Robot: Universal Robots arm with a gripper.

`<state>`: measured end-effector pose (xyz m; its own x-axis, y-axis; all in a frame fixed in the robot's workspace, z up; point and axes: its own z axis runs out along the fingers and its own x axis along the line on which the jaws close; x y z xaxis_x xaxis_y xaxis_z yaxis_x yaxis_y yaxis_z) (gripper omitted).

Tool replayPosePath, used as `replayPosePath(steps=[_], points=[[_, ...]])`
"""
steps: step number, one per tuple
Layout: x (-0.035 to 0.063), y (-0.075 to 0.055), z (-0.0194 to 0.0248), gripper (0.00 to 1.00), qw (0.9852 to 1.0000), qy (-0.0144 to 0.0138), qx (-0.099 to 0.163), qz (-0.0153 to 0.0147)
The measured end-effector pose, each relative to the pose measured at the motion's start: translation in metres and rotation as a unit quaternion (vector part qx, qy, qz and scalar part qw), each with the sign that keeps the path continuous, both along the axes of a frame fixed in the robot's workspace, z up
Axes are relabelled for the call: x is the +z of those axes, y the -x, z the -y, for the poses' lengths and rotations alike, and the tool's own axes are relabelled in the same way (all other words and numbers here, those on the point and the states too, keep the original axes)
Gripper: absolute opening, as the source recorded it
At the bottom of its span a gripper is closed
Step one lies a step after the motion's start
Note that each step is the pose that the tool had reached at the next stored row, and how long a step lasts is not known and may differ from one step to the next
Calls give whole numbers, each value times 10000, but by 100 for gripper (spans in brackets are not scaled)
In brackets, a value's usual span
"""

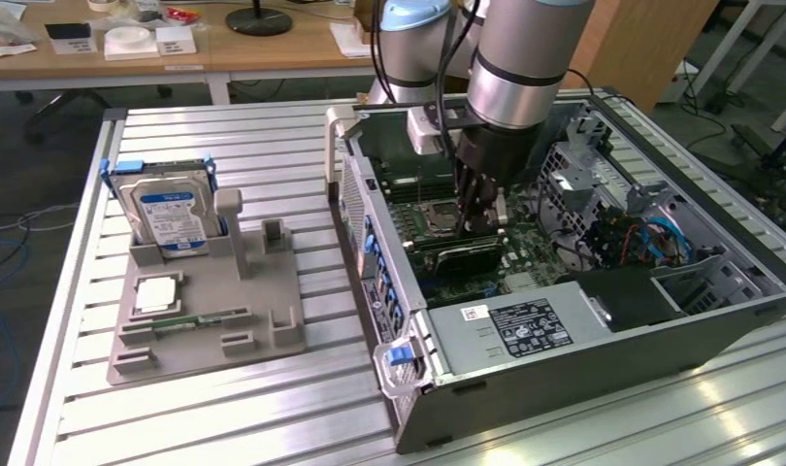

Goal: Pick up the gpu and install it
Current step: 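Press down on the gpu until it lock into place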

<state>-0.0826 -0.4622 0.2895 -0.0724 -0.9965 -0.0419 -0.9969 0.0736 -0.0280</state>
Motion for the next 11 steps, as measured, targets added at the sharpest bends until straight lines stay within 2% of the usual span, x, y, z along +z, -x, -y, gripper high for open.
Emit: replayPosePath(steps=[11], points=[[-26, 0, 0, 11, 10000, 0, 0, 0]])
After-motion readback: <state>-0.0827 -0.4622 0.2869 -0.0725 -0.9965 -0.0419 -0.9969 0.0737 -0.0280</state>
